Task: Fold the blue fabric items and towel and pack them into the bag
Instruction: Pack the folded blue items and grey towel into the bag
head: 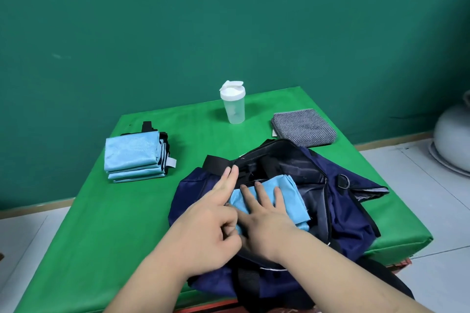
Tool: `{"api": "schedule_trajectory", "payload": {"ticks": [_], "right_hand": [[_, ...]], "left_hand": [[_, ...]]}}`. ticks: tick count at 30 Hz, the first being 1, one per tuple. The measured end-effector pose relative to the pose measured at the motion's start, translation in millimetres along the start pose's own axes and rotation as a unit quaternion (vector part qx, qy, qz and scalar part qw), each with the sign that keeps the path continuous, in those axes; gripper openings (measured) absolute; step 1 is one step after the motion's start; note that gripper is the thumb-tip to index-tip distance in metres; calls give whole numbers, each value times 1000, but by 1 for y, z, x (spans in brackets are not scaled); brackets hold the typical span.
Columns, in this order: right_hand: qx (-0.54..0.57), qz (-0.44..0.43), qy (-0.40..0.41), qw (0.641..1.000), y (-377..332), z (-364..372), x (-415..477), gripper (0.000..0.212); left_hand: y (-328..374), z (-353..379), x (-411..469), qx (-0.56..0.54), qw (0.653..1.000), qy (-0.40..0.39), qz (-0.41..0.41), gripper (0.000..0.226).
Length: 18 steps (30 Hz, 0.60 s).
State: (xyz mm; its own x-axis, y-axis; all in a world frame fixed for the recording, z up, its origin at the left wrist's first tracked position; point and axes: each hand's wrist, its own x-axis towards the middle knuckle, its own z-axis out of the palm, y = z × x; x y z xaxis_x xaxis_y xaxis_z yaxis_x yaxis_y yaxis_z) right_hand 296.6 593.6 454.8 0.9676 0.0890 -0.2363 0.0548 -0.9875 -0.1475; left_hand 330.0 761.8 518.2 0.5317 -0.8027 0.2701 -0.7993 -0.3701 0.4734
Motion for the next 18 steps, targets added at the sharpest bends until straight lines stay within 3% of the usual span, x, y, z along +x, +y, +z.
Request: {"api": "schedule_trajectory", "payload": {"ticks": [3,5,7,8,10,13,18], "right_hand": [[54,-18,52,997,9,-13,-13,67],[75,-5,171,982,21,-13,-21,57],[115,71,289,948,37,-6,-30,52],[158,128,301,932,47,-1,-34,53],[257,194,236,917,58,10,-39,61],[357,173,147,906,64,14,-40,71],[467,162,129,860,70,14,-35,73]], "left_hand": [[-2,2,1,5,1000,1,1,29],[-3,2,1,10,1000,0,3,28],[-2,2,2,15,1000,0,2,28],[-2,3,2,18,1000,0,2,28],[1,4,4,21,1000,-8,2,29],[4,8,5,25,1000,-18,0,30],[3,8,4,29,999,-16,-4,30]]}}
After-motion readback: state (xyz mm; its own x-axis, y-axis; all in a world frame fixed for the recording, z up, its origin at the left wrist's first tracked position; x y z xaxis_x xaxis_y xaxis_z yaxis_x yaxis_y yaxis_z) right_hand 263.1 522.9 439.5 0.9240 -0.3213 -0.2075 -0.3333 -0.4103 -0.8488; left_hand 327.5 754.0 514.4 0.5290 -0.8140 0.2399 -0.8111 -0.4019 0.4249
